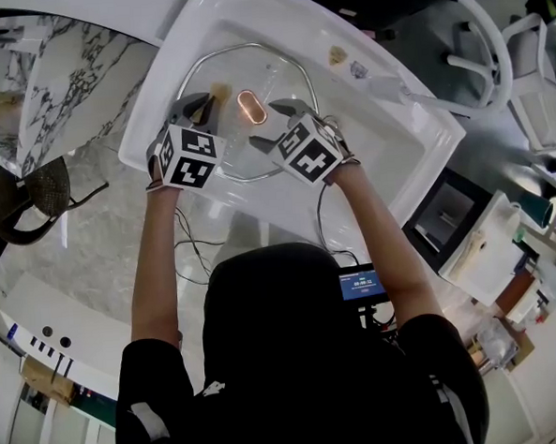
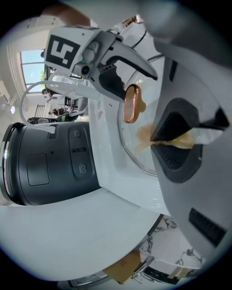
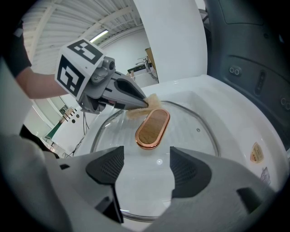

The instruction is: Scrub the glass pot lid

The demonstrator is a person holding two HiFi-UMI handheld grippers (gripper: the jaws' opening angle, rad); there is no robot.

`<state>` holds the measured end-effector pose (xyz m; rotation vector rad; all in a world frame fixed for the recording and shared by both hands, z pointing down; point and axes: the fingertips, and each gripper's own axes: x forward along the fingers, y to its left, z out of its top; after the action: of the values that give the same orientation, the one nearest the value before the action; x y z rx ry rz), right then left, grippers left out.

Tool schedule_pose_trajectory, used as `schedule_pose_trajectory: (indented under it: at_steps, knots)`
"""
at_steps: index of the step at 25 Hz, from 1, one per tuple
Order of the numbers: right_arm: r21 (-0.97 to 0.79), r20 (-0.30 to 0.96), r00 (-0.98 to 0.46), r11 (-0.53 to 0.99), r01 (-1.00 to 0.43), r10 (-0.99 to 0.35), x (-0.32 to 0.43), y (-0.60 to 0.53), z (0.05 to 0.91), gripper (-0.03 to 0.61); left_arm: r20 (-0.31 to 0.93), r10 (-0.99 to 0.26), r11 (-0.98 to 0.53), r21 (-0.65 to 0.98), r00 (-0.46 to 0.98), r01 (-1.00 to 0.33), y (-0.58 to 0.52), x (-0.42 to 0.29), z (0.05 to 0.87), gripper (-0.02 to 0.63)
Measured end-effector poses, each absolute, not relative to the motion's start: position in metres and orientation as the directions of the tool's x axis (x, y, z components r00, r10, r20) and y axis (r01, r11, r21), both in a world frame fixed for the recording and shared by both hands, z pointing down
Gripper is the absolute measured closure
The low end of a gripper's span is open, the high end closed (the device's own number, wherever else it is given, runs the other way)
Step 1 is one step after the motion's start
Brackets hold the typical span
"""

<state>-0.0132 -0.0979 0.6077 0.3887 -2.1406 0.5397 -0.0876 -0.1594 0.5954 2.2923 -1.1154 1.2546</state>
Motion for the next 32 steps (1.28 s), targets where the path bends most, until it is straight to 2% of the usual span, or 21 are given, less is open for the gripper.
schedule_pose_trajectory:
  at_steps: [21,32]
  knots:
    - [-0.237,0.819,-0.569,0.861,-0.450,-0.072,-0.014,-0.098,0.606,0.278,0.825,-0.452,-0.689,-0.081,0.339,-0.721,-0.101,-0.077,0.590,0.597]
    - [-0.239,0.818,-0.571,0.860,-0.451,-0.073,-0.014,-0.098,0.606,0.278,0.851,-0.391,-0.721,-0.046,0.350,-0.692,-0.070,-0.077,0.591,0.597]
